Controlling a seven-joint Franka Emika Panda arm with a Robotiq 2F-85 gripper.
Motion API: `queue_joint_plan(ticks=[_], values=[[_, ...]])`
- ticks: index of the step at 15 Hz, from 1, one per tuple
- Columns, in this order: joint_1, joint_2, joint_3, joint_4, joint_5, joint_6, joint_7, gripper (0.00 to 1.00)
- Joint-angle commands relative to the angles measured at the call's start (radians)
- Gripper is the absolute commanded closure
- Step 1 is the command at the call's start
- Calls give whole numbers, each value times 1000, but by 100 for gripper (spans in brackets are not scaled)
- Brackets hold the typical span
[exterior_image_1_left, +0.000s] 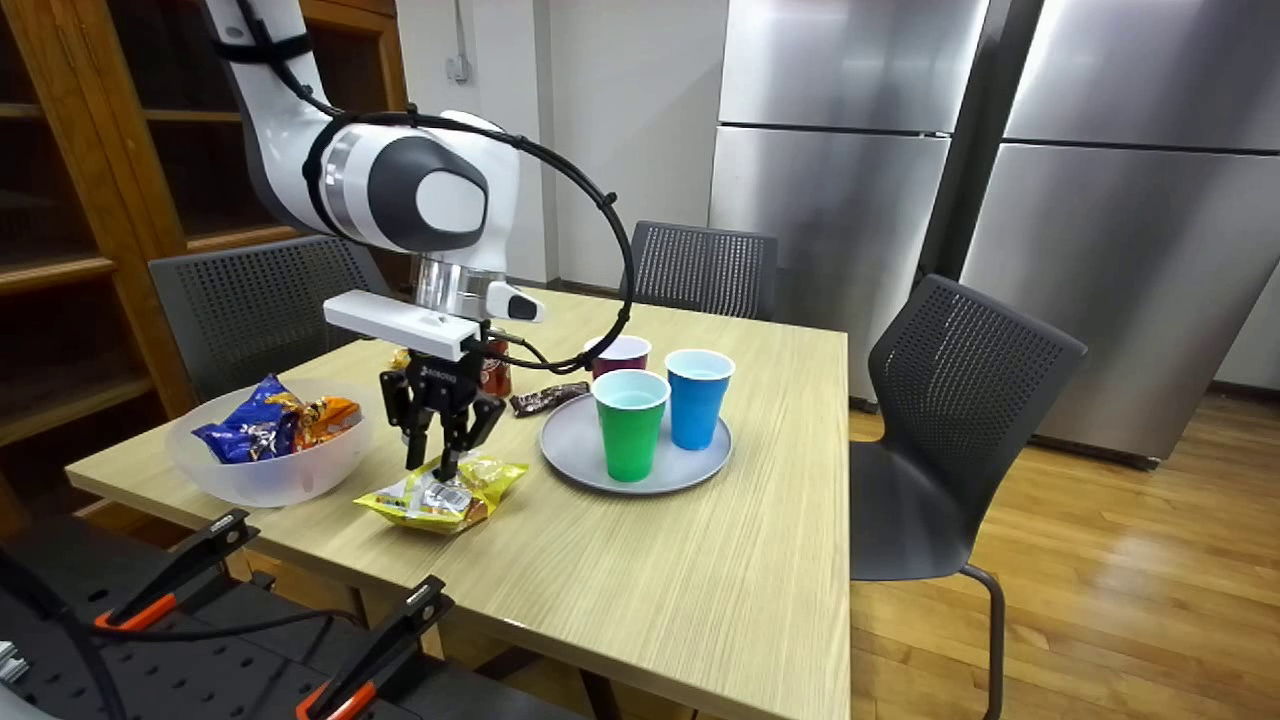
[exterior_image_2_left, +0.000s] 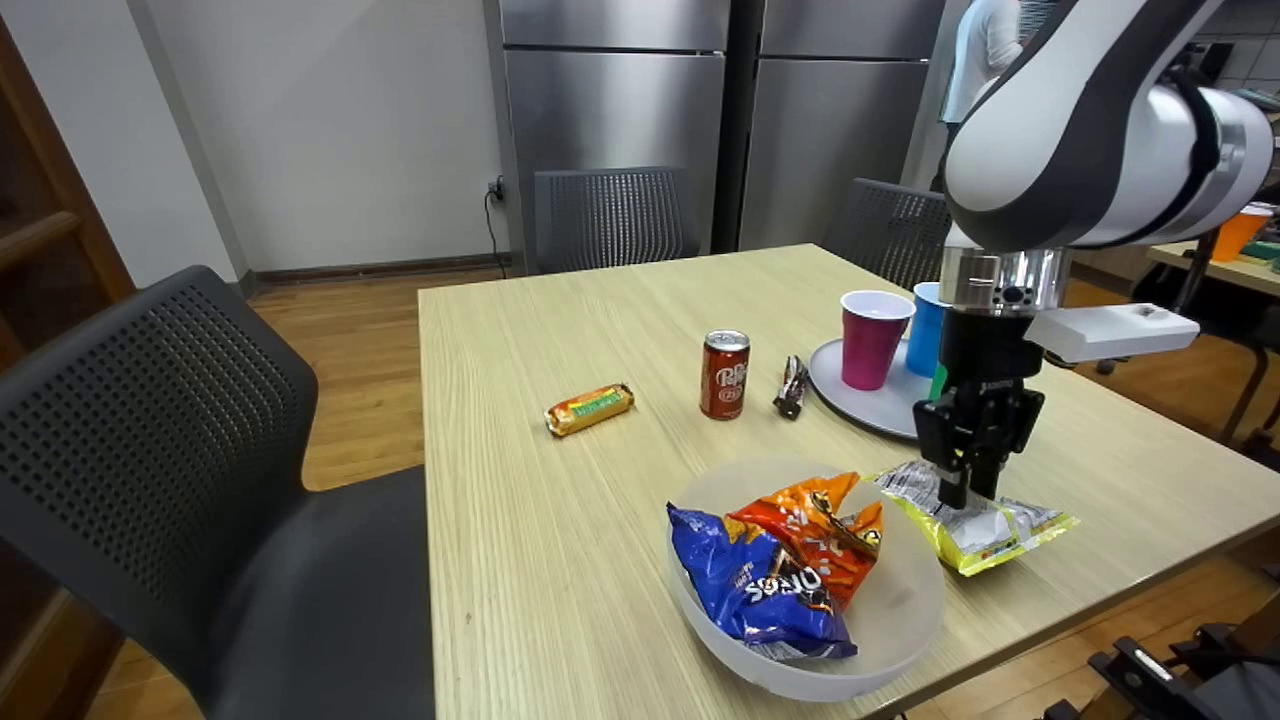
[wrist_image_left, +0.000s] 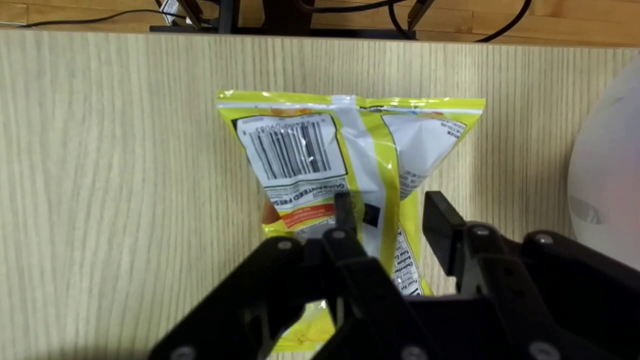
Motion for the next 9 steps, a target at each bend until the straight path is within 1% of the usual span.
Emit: queue_joint_plan(ticks=[1, 2, 3, 9], values=[[-3, -11, 5, -2, -5, 8, 29, 88], [-4, -14, 5, -3, -4, 8, 27, 97], [-6, -16, 5, -5, -2, 8, 26, 100], [-7, -25, 5, -12, -3, 17, 23, 100]])
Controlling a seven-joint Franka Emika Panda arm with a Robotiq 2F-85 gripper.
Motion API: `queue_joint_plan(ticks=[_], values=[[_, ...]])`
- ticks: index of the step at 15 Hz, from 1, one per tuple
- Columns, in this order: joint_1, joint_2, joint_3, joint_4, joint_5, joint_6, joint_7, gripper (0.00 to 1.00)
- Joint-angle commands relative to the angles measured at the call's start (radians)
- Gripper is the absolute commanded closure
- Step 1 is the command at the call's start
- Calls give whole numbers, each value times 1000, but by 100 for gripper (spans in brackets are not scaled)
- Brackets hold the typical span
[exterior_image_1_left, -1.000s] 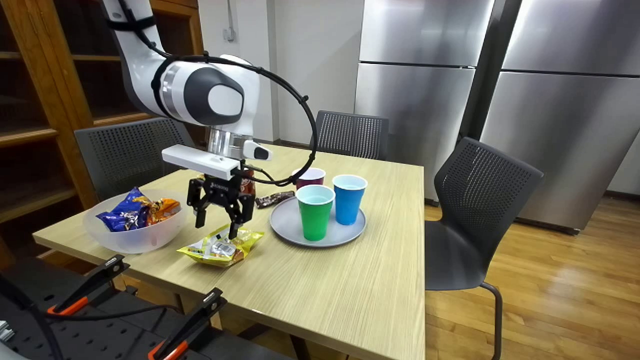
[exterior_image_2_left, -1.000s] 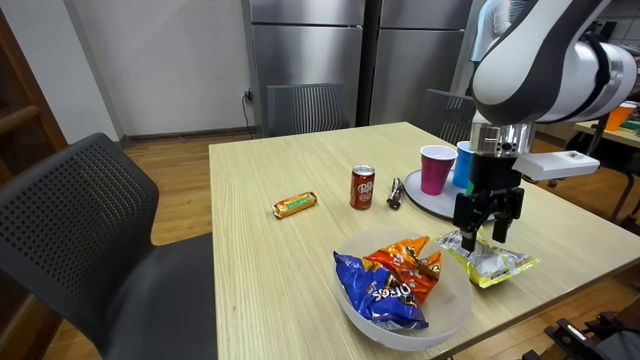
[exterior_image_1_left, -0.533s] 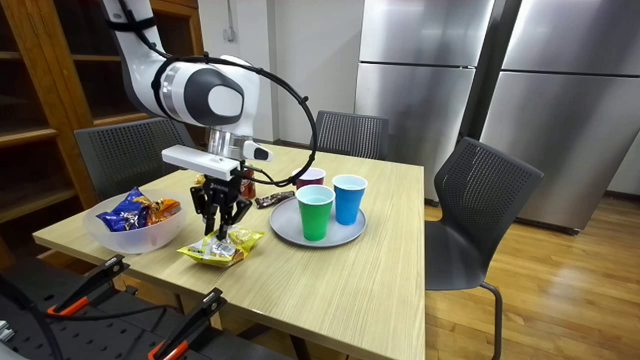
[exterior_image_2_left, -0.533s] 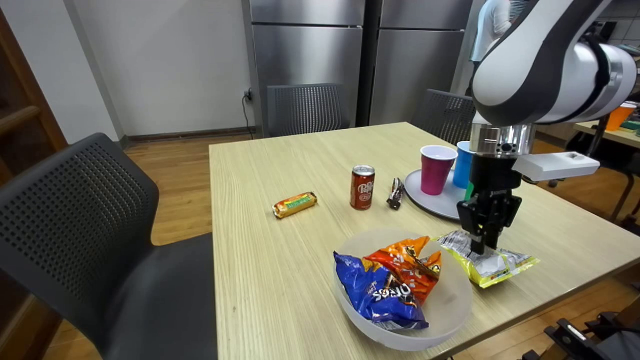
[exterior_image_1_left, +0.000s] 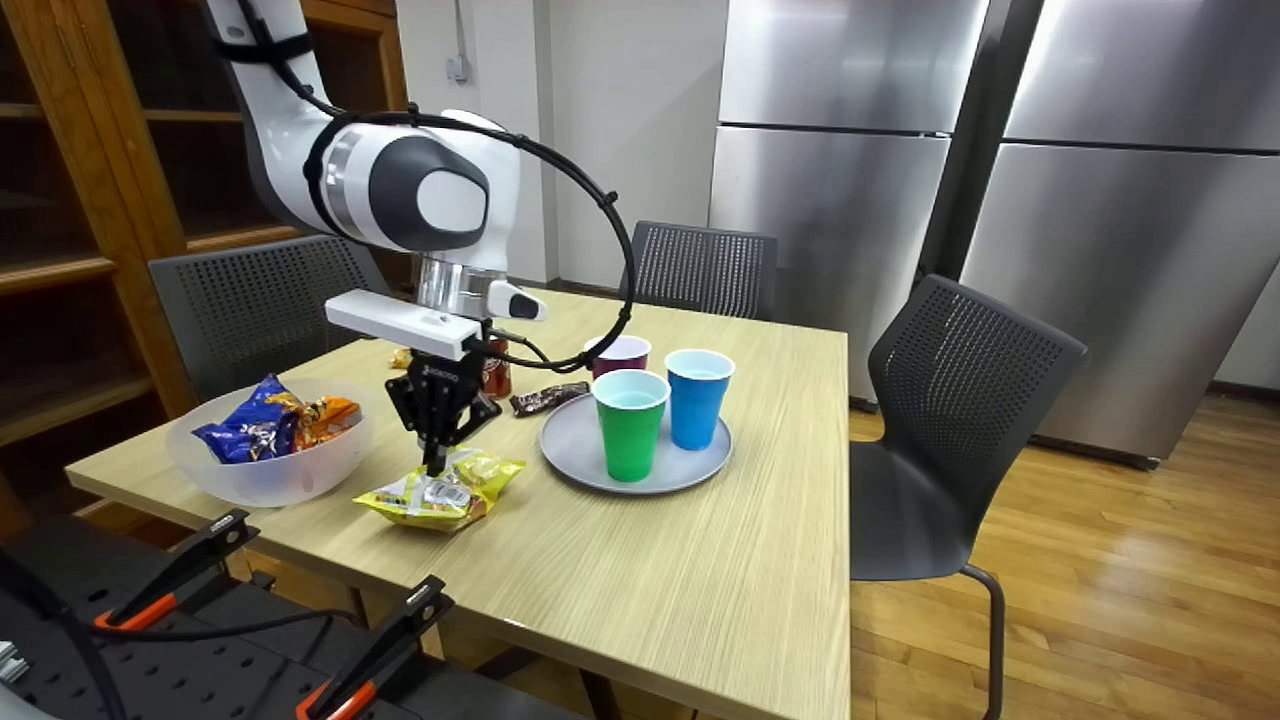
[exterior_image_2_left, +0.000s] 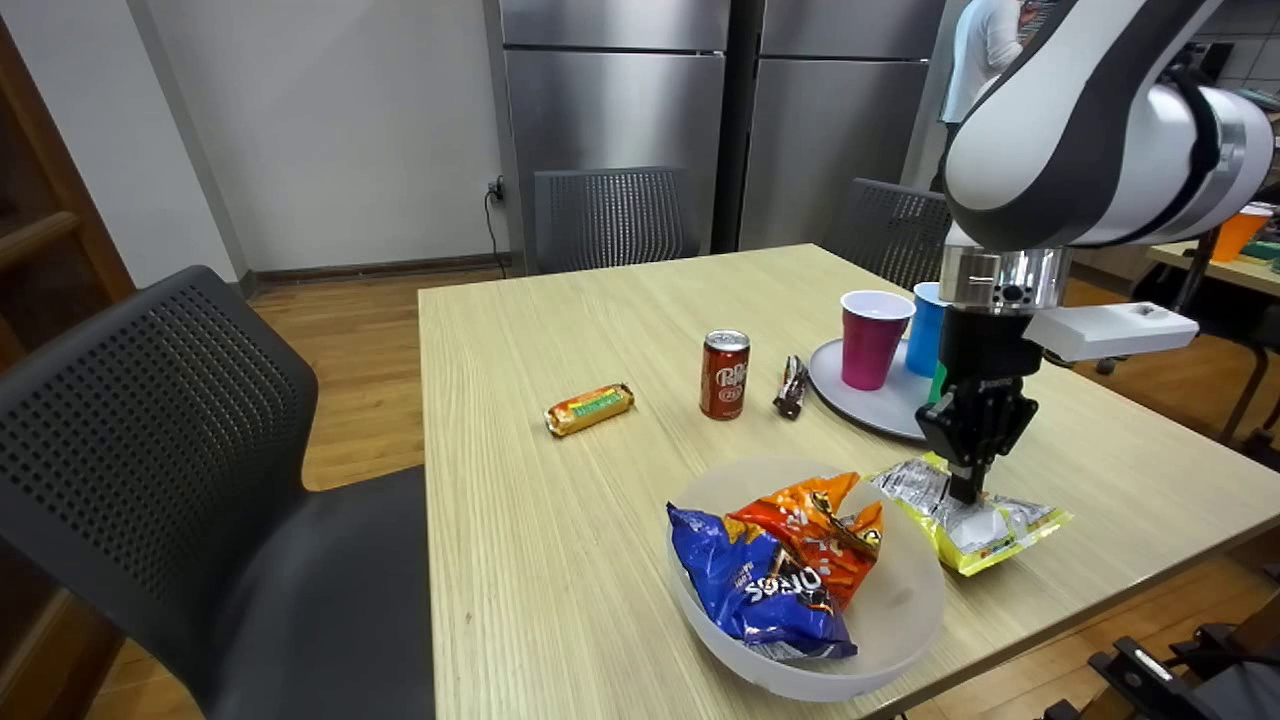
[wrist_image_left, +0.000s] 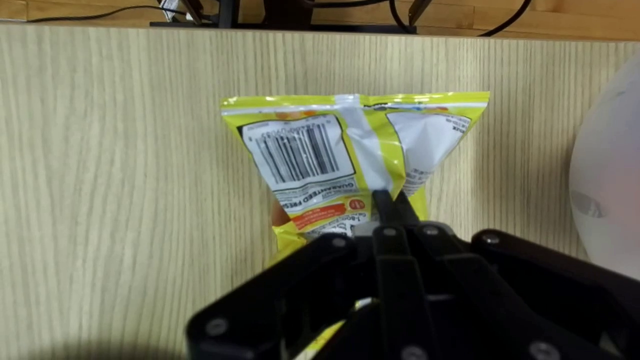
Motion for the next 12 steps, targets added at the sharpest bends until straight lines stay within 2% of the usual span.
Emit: queue_joint_plan(ticks=[1, 12], values=[[-6, -31, 8, -14, -2, 8, 20, 100], [44, -178, 13, -46, -25, 38, 57, 100]])
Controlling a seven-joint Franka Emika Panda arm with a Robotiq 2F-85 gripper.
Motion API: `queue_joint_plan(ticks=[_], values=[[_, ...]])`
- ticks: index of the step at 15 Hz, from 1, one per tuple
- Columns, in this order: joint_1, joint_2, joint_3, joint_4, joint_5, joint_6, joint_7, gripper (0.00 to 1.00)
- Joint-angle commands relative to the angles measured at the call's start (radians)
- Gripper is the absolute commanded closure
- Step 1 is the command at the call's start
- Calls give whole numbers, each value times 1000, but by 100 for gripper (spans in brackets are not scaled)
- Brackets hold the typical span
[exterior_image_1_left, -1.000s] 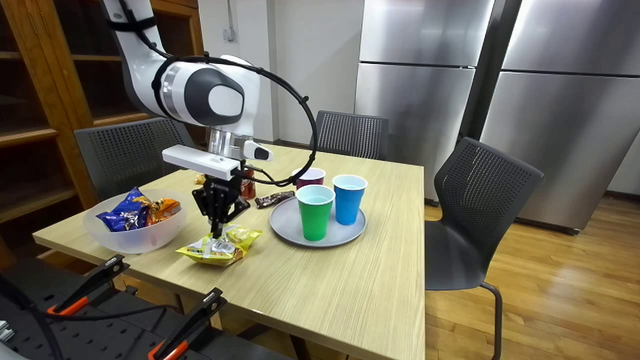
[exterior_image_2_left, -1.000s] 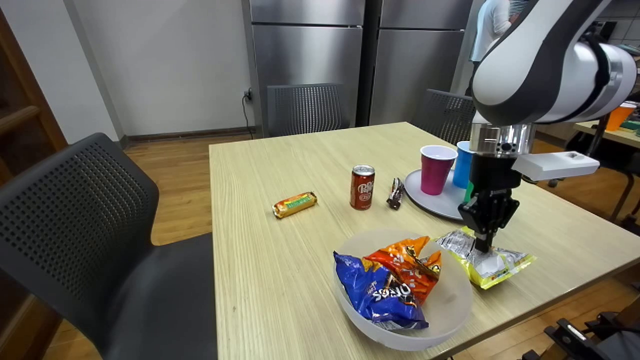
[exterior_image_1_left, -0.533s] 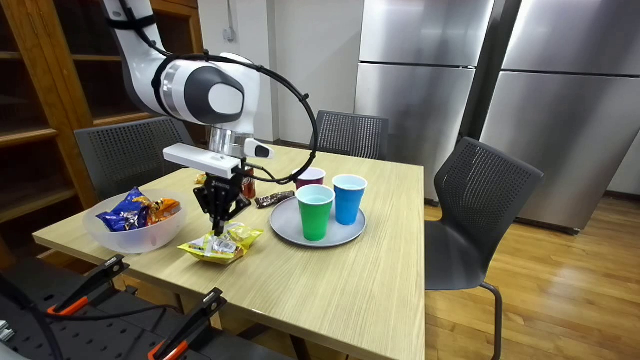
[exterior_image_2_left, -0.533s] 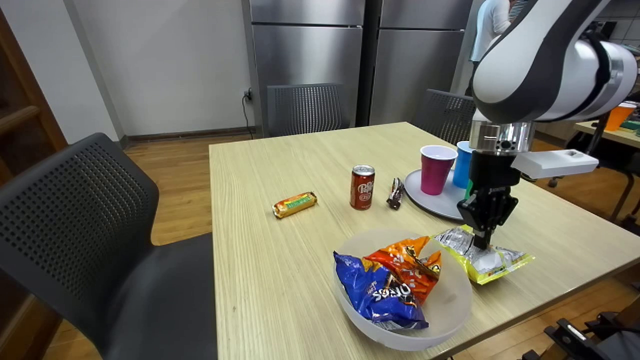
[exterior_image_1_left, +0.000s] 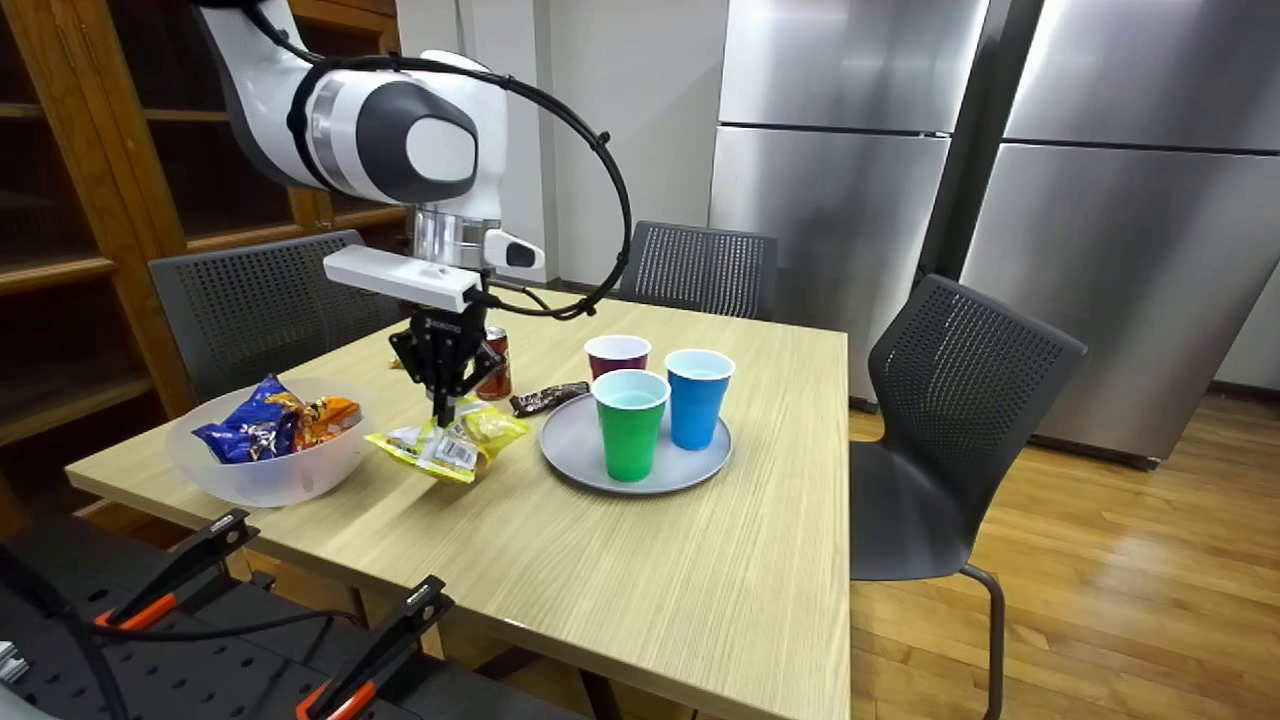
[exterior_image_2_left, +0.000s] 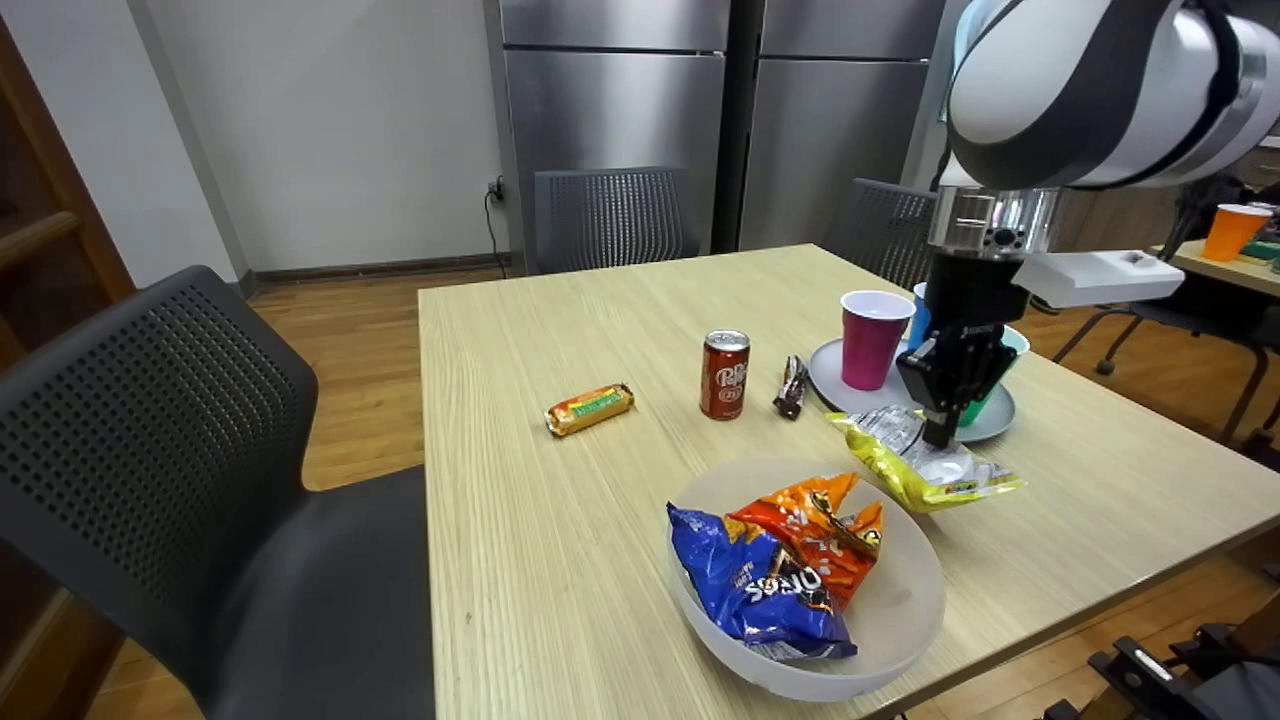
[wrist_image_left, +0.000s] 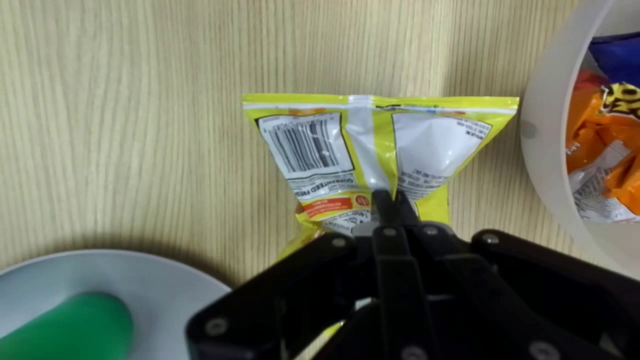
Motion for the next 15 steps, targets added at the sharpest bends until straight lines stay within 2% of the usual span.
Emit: queue_joint_plan(ticks=[1, 6, 15], values=[[31, -90, 9, -49, -27, 31, 64, 100], [85, -154, 9, -78, -74, 76, 153, 100], [162, -243, 34, -122, -244, 128, 357, 100]])
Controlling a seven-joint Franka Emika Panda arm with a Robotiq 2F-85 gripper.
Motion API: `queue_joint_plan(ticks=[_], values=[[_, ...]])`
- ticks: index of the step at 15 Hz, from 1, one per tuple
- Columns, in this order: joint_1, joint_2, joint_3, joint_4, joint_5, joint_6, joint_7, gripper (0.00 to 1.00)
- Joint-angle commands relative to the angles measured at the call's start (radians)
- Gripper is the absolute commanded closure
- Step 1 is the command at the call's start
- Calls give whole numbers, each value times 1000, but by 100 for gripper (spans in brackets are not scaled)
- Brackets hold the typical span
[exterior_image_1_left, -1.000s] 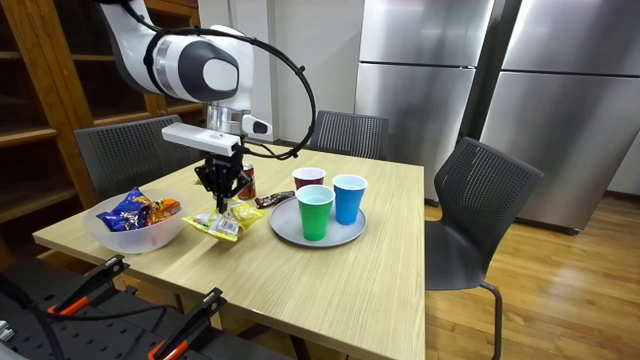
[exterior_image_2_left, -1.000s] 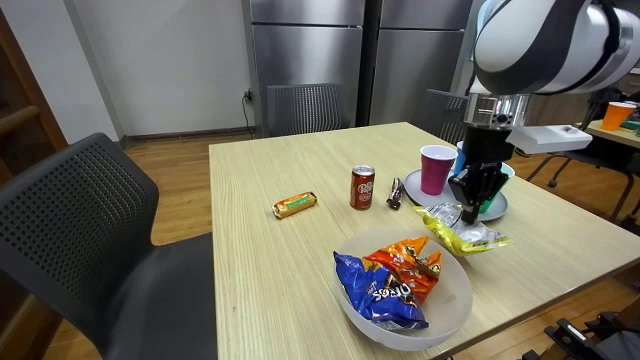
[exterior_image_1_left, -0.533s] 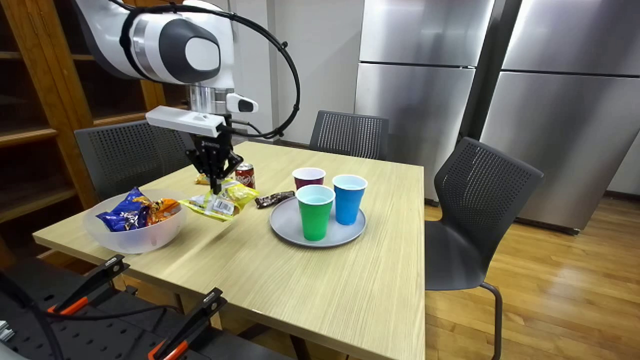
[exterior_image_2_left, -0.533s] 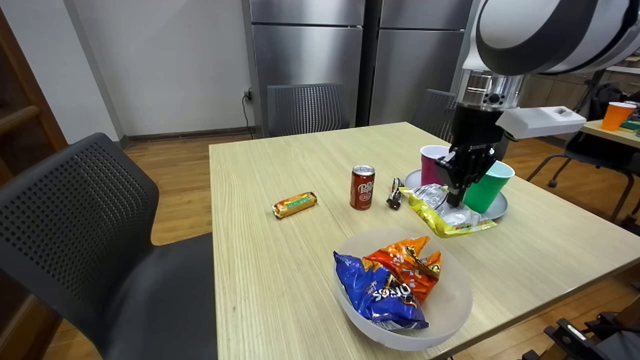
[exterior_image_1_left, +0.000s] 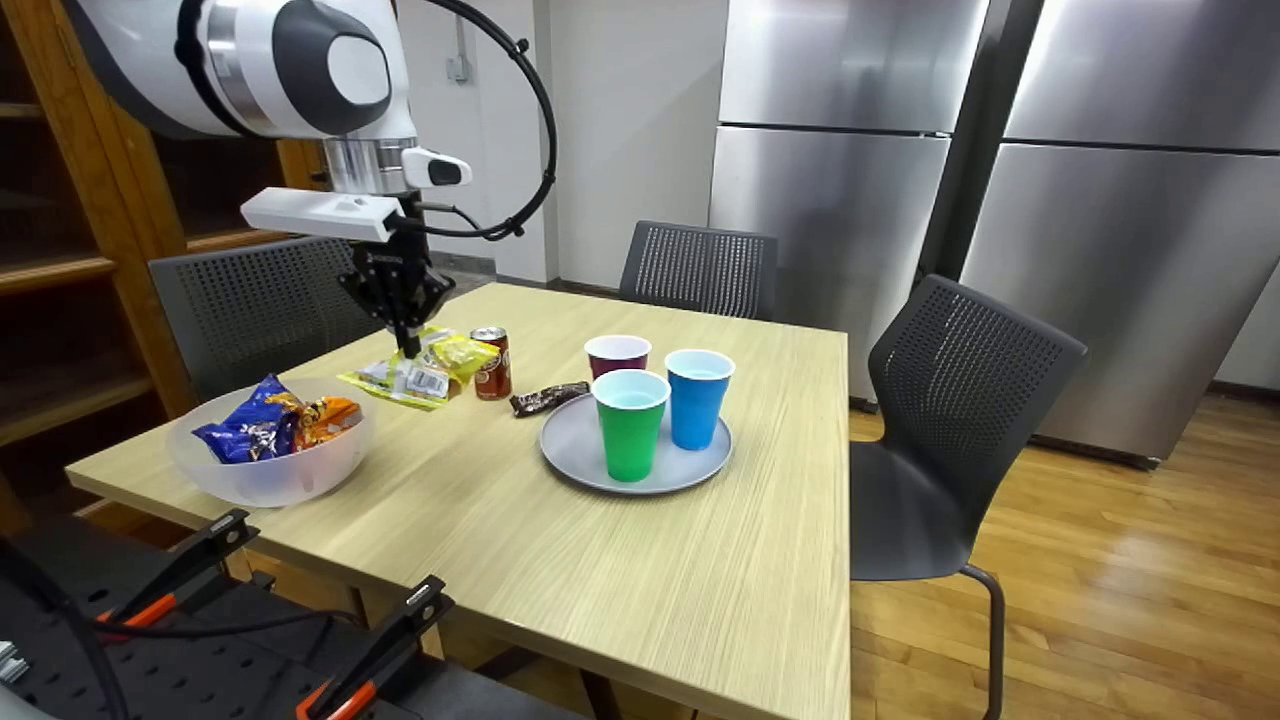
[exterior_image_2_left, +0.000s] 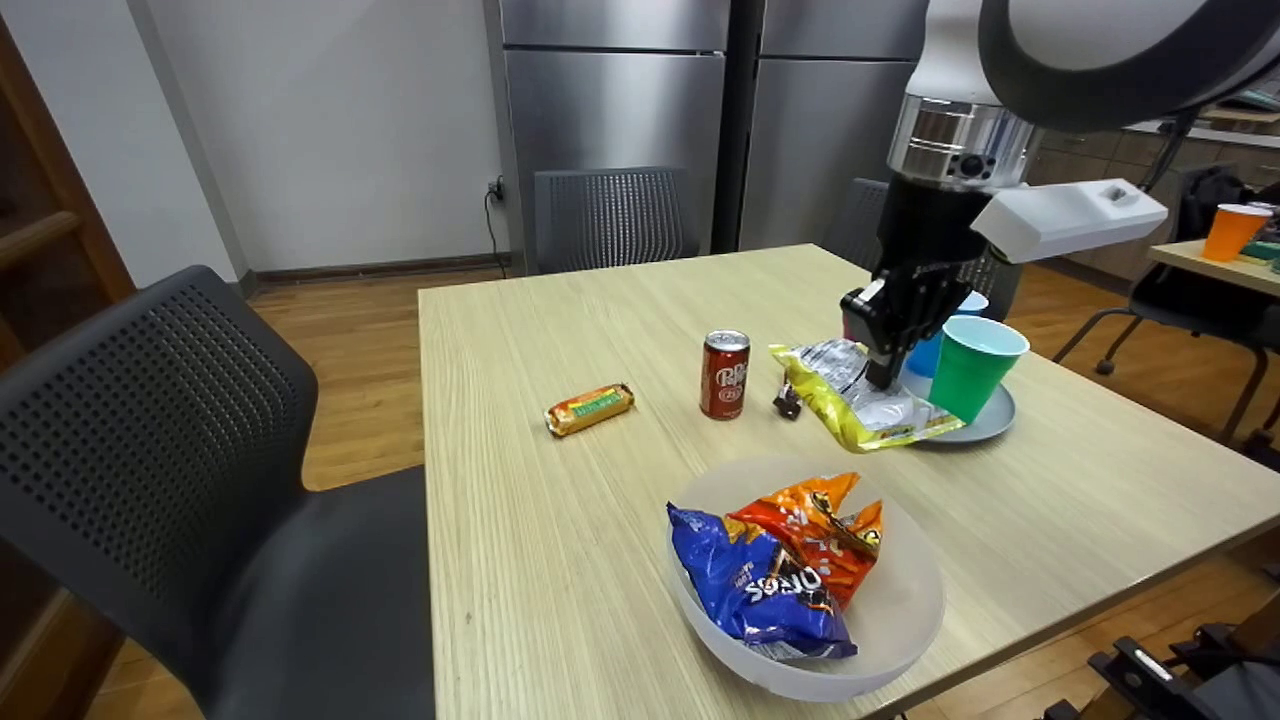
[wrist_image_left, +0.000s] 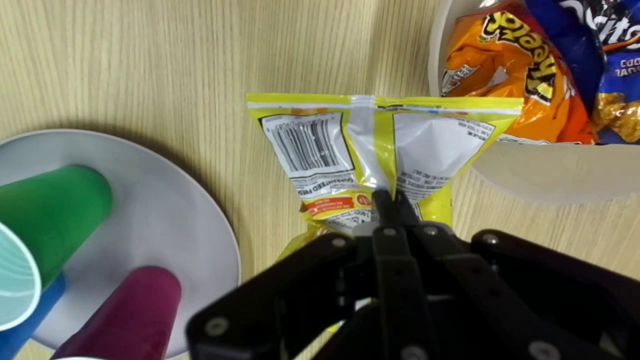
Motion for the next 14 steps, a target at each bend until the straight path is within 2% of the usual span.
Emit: queue_joint_plan(ticks=[1, 9, 14], values=[[24, -70, 25, -44, -85, 16, 109, 100], [85, -95, 103, -48, -230, 2, 283, 100], [139, -69, 150, -37, -258, -9, 346, 100]])
